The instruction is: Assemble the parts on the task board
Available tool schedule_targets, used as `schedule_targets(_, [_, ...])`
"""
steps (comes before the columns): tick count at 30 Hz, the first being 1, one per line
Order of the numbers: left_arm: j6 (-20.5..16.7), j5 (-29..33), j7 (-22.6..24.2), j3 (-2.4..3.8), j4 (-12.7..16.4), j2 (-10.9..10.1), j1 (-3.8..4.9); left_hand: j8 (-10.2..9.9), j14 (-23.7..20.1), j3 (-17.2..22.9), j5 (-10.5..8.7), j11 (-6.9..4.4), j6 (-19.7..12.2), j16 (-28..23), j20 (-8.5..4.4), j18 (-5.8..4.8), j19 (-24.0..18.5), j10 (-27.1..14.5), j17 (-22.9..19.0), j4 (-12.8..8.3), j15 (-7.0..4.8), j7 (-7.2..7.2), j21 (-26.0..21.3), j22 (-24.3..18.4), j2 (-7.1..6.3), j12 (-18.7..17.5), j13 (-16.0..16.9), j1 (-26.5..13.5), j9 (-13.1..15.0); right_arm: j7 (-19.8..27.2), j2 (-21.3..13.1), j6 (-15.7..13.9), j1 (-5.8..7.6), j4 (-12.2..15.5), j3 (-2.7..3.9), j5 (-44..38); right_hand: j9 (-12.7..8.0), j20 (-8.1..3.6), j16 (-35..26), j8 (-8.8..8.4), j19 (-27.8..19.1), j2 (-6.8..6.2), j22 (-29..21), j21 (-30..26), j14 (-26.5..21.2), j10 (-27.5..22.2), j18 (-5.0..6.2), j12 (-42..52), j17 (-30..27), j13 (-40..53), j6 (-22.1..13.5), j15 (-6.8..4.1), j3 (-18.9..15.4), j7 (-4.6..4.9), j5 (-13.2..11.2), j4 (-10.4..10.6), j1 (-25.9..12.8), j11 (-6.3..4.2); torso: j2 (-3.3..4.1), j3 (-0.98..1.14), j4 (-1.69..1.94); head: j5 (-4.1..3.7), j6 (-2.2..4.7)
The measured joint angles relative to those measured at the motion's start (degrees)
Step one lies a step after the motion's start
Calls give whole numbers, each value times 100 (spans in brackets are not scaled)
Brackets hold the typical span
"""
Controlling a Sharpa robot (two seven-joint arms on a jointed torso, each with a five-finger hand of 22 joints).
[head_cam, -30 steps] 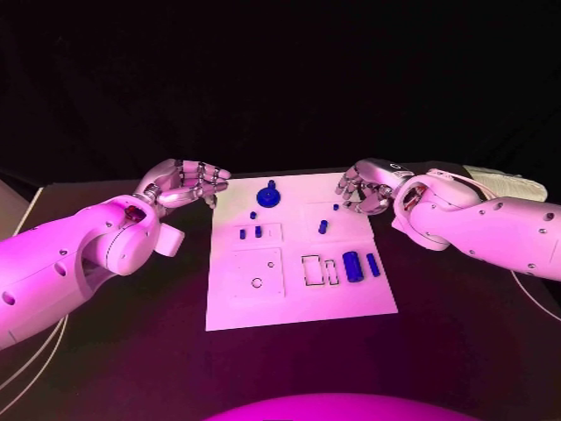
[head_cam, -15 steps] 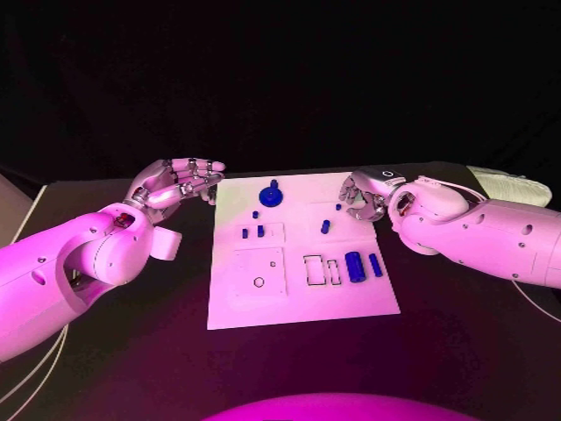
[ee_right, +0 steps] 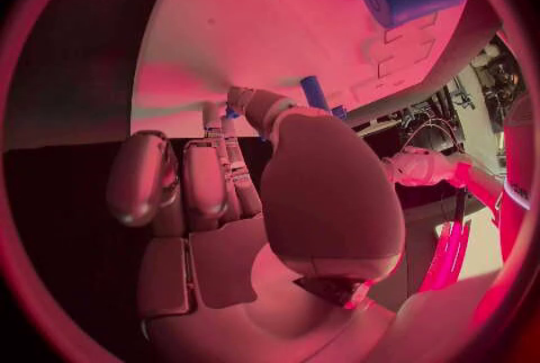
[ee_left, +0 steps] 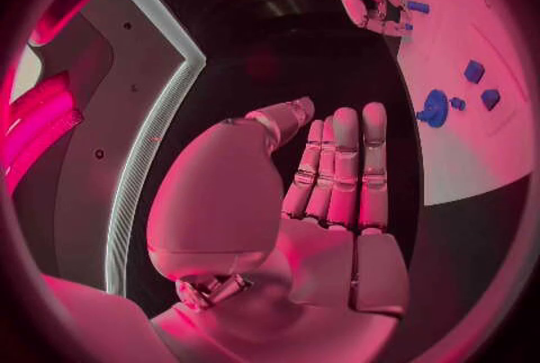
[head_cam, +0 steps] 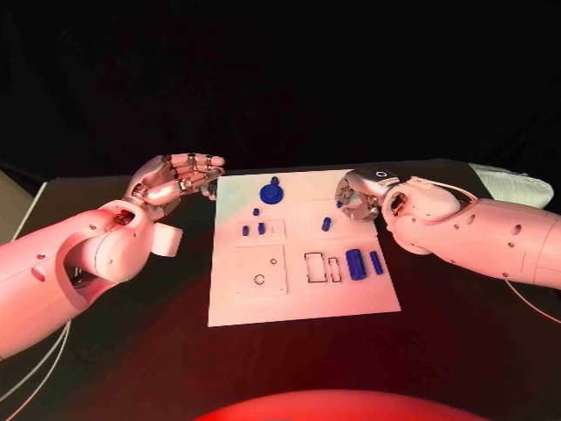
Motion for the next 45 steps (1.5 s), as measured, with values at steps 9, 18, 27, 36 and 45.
schedule_targets(9, [-48,-1,17,1,2,0,-2,0,0,0,0,0,0,0,0,0,0,0,0,0,0,0,0,0,0,0,0,0,0,12,50,-54,-11,1,-4,26,69,0,101,91,0,121,153,120,0,198,0,37,-17,47,150,0,201,-49,-30,-18,102,-51,-4,5,-3,12,-26])
schedule_targets(18, [-69,-3,20,1,18,-17,-4,0,0,-16,0,0,0,0,-1,0,0,0,-6,-16,0,0,0,-9,0,0,-8,0,1,-13,104,-55,-14,-24,-5,38,191,0,241,234,0,300,370,316,23,423,0,97,39,101,340,-23,292,-119,-37,-75,147,-131,-7,5,-3,20,-40])
schedule_targets(27, [-75,-6,20,1,34,-32,-4,0,0,-15,0,20,0,0,20,-1,21,-20,-5,-16,0,0,-23,-16,0,-27,-14,0,-5,-107,150,-53,-15,-32,-6,-2,284,-23,279,304,22,437,478,414,22,486,1,89,42,159,386,-64,395,-165,-161,-178,196,-132,-7,6,-13,30,-53])
schedule_targets(36, [-80,-10,17,1,38,-35,-4,0,1,-32,0,-1,-21,0,20,-1,20,-41,-12,-33,0,20,-22,-32,0,-27,-31,0,-11,-285,192,-122,-46,-20,-5,-124,350,-44,322,363,43,475,542,449,22,504,1,120,42,190,435,-63,438,-171,-183,-223,202,-114,-10,6,-10,18,-75])
schedule_targets(45, [-88,-11,17,1,26,-40,-5,0,0,-48,0,20,-21,0,20,-1,20,-61,-17,-16,0,20,-46,-39,0,-31,-38,0,-11,-406,121,-369,-95,103,-21,-214,368,-44,344,366,43,506,565,471,22,524,1,119,58,189,434,-63,471,-172,-201,-256,217,-94,-14,6,-16,20,-67])
